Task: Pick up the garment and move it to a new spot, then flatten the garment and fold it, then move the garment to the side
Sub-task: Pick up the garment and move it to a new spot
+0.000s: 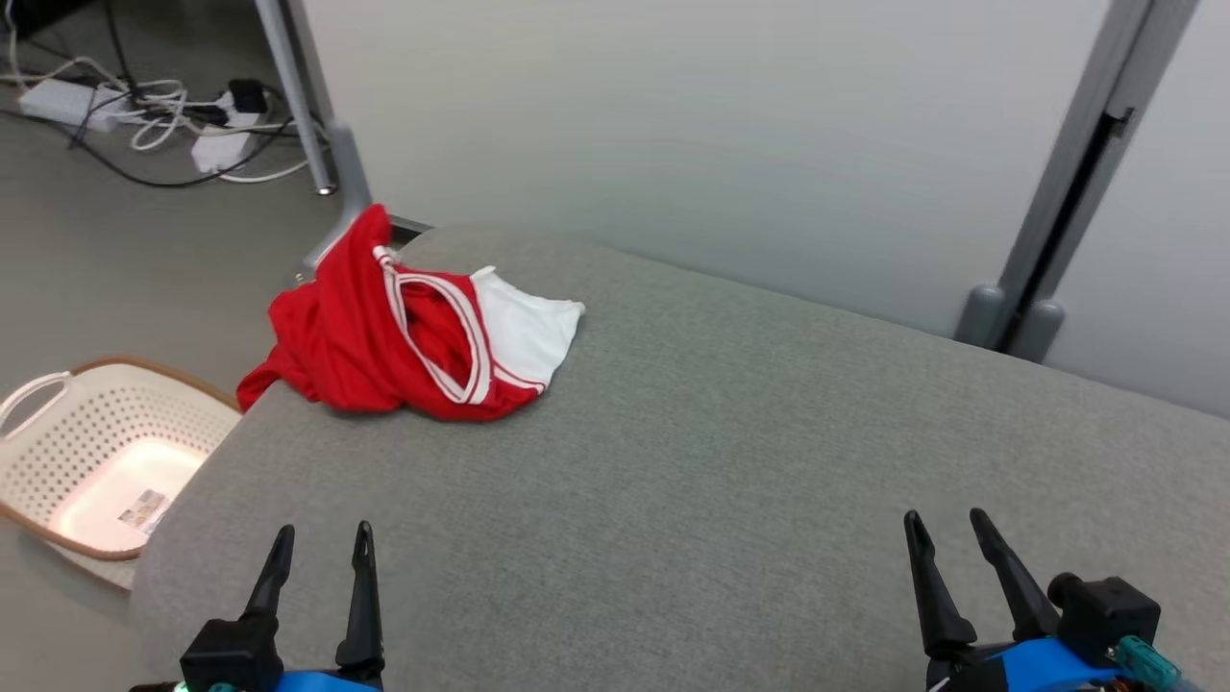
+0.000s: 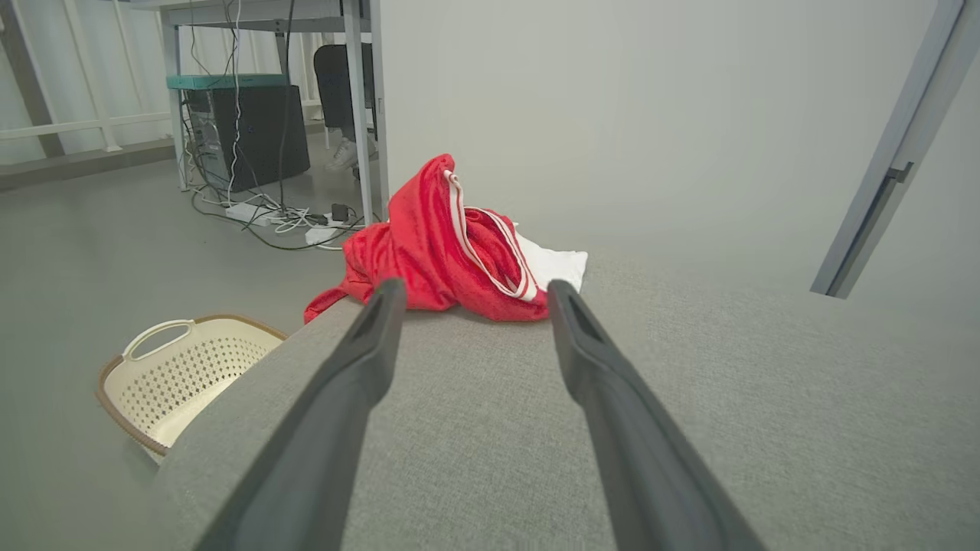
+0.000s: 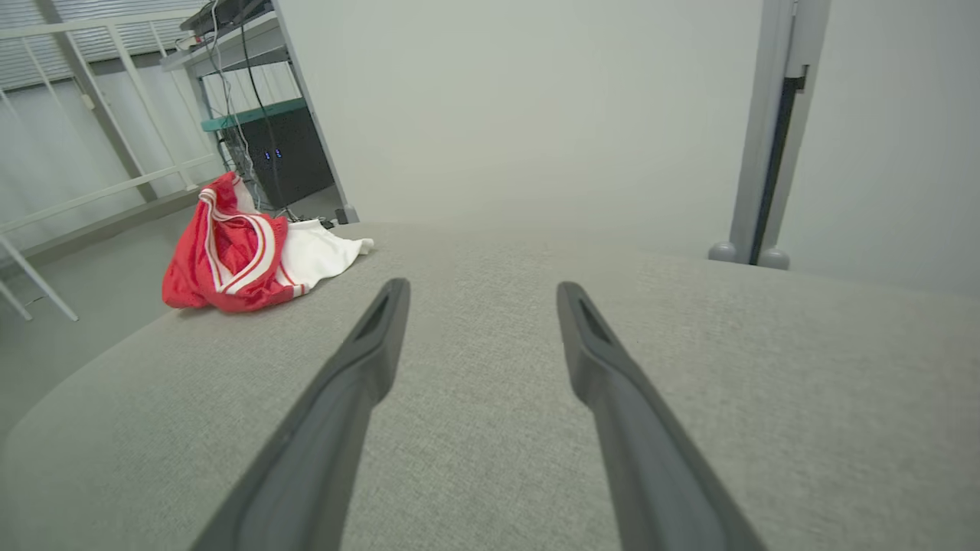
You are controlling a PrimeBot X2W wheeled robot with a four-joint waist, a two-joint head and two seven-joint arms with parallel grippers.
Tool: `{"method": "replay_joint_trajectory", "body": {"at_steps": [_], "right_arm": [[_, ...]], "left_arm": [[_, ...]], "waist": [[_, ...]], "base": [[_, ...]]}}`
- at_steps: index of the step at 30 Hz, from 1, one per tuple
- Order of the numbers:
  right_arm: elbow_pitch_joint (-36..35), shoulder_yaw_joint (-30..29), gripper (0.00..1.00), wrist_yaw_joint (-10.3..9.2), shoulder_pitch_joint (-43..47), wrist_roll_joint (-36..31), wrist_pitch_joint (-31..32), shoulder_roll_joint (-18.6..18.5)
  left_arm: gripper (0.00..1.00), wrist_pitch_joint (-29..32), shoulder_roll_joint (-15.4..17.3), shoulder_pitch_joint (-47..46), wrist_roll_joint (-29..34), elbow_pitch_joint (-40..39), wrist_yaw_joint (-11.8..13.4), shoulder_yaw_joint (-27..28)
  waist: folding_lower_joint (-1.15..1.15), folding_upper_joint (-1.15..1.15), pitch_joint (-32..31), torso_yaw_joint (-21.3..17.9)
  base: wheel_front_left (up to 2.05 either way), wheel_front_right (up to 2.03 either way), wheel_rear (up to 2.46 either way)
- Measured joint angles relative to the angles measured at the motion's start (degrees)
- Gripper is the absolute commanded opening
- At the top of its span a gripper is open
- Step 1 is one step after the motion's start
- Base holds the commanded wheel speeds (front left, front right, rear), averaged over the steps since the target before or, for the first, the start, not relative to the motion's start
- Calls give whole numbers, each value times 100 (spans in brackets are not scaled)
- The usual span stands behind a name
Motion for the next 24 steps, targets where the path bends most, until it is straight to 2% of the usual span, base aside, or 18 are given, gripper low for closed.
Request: {"method": "replay_joint_trajectory", "body": {"at_steps": [4,9,18,24], "right_arm": [[37,49,100,0,-7,23,-42,0],[48,214,100,-1,-144,-32,7,-1],[129,268,100,0,-277,-68,14,0],[96,147,100,0,-268,-75,9,0]], "left_arm": [[100,46,52,108,-24,-127,51,35],[100,-31,46,276,-98,-302,179,157],[100,-62,8,325,-202,-423,268,207],[100,203,38,1,-733,-924,240,605]], "waist": [[0,0,50,396],[1,0,299,585],[1,0,416,660],[1,0,467,646]], "base": [[0,0,0],[0,0,0],[0,0,0],[0,0,0]]}}
